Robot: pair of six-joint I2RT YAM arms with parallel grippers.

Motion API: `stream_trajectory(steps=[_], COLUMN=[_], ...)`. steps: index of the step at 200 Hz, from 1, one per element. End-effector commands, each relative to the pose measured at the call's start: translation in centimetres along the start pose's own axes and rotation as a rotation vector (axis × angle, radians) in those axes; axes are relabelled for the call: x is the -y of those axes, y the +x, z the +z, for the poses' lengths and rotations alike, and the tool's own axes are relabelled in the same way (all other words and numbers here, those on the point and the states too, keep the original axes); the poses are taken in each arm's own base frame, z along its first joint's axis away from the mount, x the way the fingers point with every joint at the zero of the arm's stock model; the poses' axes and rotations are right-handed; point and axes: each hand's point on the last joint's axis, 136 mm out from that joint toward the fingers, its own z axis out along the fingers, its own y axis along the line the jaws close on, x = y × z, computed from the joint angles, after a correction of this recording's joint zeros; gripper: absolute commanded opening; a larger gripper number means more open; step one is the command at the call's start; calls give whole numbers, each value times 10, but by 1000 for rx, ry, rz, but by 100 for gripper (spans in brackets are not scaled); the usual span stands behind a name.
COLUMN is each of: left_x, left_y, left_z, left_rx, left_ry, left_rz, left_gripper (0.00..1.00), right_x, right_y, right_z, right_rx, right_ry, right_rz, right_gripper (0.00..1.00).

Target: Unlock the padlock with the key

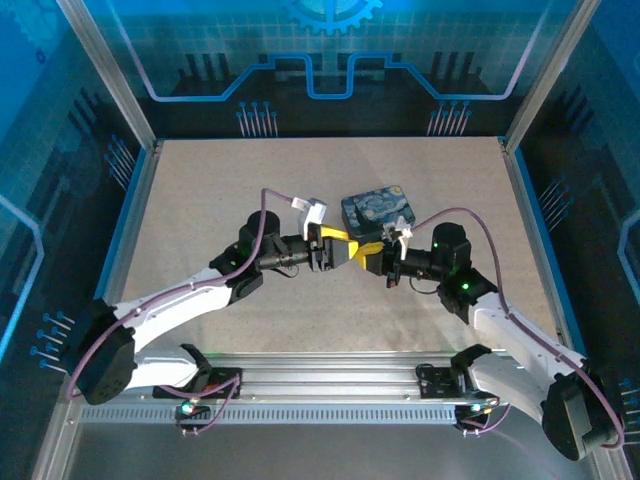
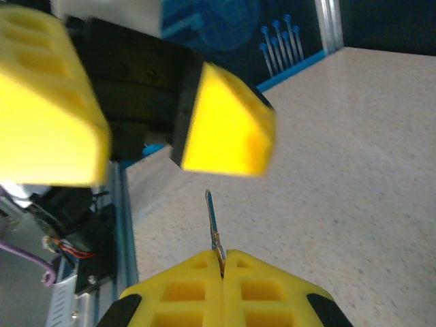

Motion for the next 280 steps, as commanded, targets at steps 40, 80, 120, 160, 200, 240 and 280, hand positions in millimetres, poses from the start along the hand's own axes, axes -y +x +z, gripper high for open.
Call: stream_trajectory(steps=[40,80,120,160,200,240,280], left_x=[-76,-118,-148,-173,-183,-195,-209], left_y=[-9,8,28,41,51,59,66], left_z=[-12,18,53,71,90,98,98], left_rx=[63,-39,-156,-185,-211,-226,-228], left_ry=[-393,-541,-653,-728,-713,-730,-768], left_rz=[-124,-298,-412,-479,-507,-515,-523], left_gripper=[80,80,81,80,79,78,77], right_x=[74,103,110,110,108,107,107], right_y=[32,52,60,66,71,72,72], right_z=[-35,-62,-77,-85,-88,-88,-88], right_rx=[-96,-145,-163,-155,-159,-164,-167], right_ry=[443,663,736,753,748,741,735], right_rz=[124,186,216,229,233,234,235], right_gripper=[0,0,0,0,0,0,0])
